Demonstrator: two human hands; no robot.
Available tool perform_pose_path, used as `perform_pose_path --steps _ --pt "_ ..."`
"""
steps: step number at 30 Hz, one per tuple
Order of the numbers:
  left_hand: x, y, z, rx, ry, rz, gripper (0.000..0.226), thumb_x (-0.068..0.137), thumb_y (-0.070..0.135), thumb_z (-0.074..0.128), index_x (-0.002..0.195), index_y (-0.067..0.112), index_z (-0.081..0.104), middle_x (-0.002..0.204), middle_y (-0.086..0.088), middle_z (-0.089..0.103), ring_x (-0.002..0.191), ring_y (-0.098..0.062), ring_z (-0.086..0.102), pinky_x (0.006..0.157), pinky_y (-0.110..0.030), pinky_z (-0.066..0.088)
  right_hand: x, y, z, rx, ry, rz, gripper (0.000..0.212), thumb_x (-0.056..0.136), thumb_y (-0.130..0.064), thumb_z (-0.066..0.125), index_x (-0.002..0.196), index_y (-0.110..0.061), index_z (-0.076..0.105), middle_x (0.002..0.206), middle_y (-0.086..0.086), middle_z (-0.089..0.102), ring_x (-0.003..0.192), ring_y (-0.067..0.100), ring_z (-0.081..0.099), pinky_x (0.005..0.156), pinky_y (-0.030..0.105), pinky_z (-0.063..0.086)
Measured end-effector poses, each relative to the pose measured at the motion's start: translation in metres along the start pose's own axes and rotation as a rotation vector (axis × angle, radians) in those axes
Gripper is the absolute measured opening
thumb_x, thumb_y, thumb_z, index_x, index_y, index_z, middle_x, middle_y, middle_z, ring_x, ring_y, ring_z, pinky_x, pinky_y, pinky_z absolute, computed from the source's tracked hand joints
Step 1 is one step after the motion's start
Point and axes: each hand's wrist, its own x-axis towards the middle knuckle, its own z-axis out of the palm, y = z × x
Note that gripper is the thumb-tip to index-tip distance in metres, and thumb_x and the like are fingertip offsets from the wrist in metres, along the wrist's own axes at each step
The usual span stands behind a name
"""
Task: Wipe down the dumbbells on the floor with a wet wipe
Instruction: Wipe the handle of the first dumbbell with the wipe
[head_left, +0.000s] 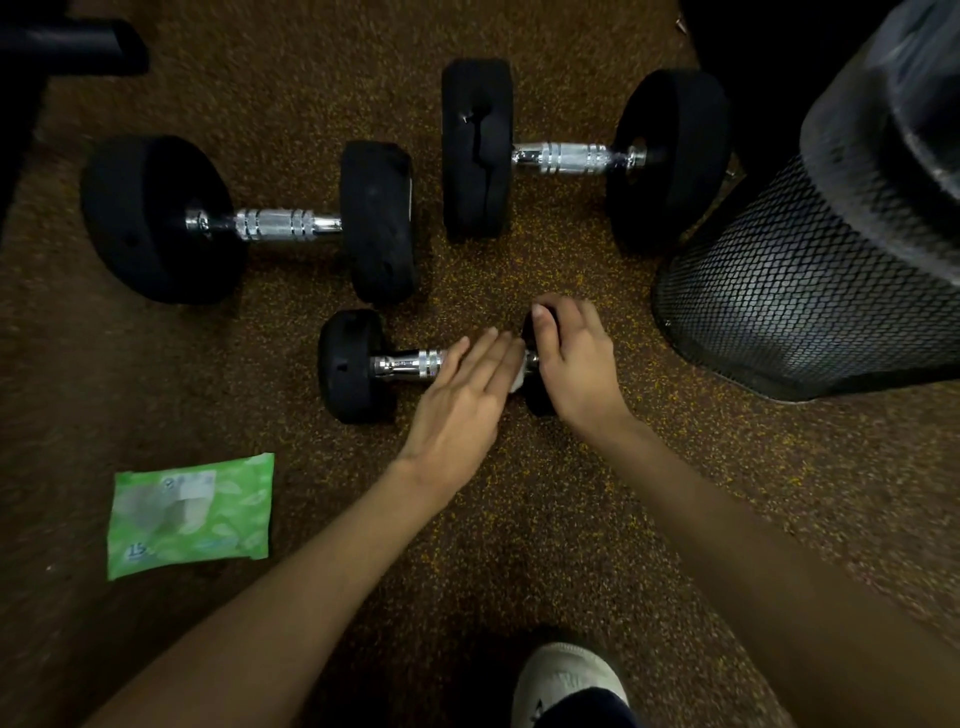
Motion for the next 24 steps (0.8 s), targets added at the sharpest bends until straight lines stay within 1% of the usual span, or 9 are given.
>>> perform_pose_path --steps 3,5,8,11,12,14,16,19,24 --pt "-0.020 0.003 0.003 0.021 0.002 0.032 0.056 0.084 0.003 0.042 0.140 0.002 0.041 0.147 -0.012 0.041 0.139 -0.022 0.034 0.115 -0.041 0.022 0.000 0.001 0.000 -0.004 0.008 -0.005 0.034 0.098 -0.026 0.039 0.120 -0.006 0.056 0.116 0.013 0.056 0.110 0.025 0.053 0.099 0.042 0.040" --pt "-0.029 0.004 0.006 0.009 0.000 0.037 0.057 0.083 0.000 0.051 0.140 0.003 0.043 0.146 -0.011 0.042 0.138 -0.021 0.035 0.113 -0.040 0.024 0.000 0.000 0.000 -0.002 0.014 -0.006 0.035 0.098 -0.027 0.039 0.119 -0.005 0.057 0.115 0.013 0.057 0.109 0.026 0.053 0.098 0.041 0.040" --pt "-0.032 0.018 -0.004 -0.190 0.039 -0.097 0.054 0.084 0.000 0.058 0.137 0.007 0.048 0.141 -0.009 0.049 0.133 -0.019 0.043 0.108 -0.037 0.037 0.002 0.000 0.000 0.001 0.008 0.008 0.033 0.099 -0.025 0.041 0.119 -0.005 0.057 0.115 0.013 0.057 0.109 0.026 0.053 0.098 0.039 0.039" --pt "-0.027 0.038 -0.026 -0.605 0.119 -0.522 0.042 0.093 0.010 0.054 0.134 0.018 0.051 0.126 0.001 0.060 0.104 -0.008 0.061 0.088 -0.009 0.044 0.003 0.000 -0.001 0.001 -0.004 0.021 0.031 0.099 -0.025 0.042 0.120 -0.007 0.057 0.116 0.012 0.056 0.110 0.024 0.052 0.099 0.036 0.038" --pt "-0.025 0.044 -0.028 -0.768 0.120 -0.739 0.040 0.094 0.013 0.053 0.132 0.022 0.051 0.121 0.004 0.060 0.095 -0.006 0.062 0.080 -0.007 0.045 0.003 0.000 -0.001 0.001 -0.003 0.021 0.031 0.099 -0.025 0.042 0.120 -0.008 0.056 0.117 0.011 0.056 0.110 0.024 0.052 0.099 0.035 0.037" --pt "-0.013 0.048 -0.025 -1.328 0.139 -1.254 0.033 0.094 0.011 0.052 0.126 0.018 0.054 0.117 -0.005 0.060 0.096 -0.015 0.062 0.078 -0.020 0.052 0.003 0.000 0.000 0.000 0.000 0.020 0.031 0.099 -0.026 0.042 0.120 -0.008 0.057 0.116 0.011 0.057 0.110 0.023 0.052 0.099 0.036 0.038" --pt "0.003 0.042 -0.018 -1.889 0.216 -1.558 0.026 0.093 0.003 0.050 0.119 0.002 0.055 0.107 -0.015 0.059 0.095 -0.023 0.062 0.083 -0.028 0.054 0.003 0.001 0.001 0.003 0.008 0.018 0.031 0.099 -0.026 0.043 0.120 -0.008 0.057 0.116 0.011 0.057 0.109 0.023 0.053 0.099 0.038 0.039" --pt "0.026 0.031 -0.012 -2.322 0.431 -1.647 0.021 0.096 0.005 0.041 0.107 -0.005 0.055 0.103 -0.020 0.056 0.098 -0.029 0.056 0.097 -0.036 0.048 0.003 0.002 0.002 0.004 0.021 0.012 0.032 0.098 -0.027 0.043 0.119 -0.008 0.057 0.116 0.011 0.057 0.109 0.023 0.053 0.099 0.038 0.040" --pt "0.040 0.038 -0.003 -2.459 0.552 -1.615 0.040 0.093 0.012 0.029 0.122 -0.003 0.053 0.116 -0.022 0.056 0.106 -0.030 0.053 0.107 -0.039 0.037 0.003 0.002 0.002 0.008 0.025 0.014 0.030 0.098 -0.026 0.043 0.119 -0.009 0.058 0.114 0.010 0.057 0.108 0.023 0.053 0.097 0.034 0.038"
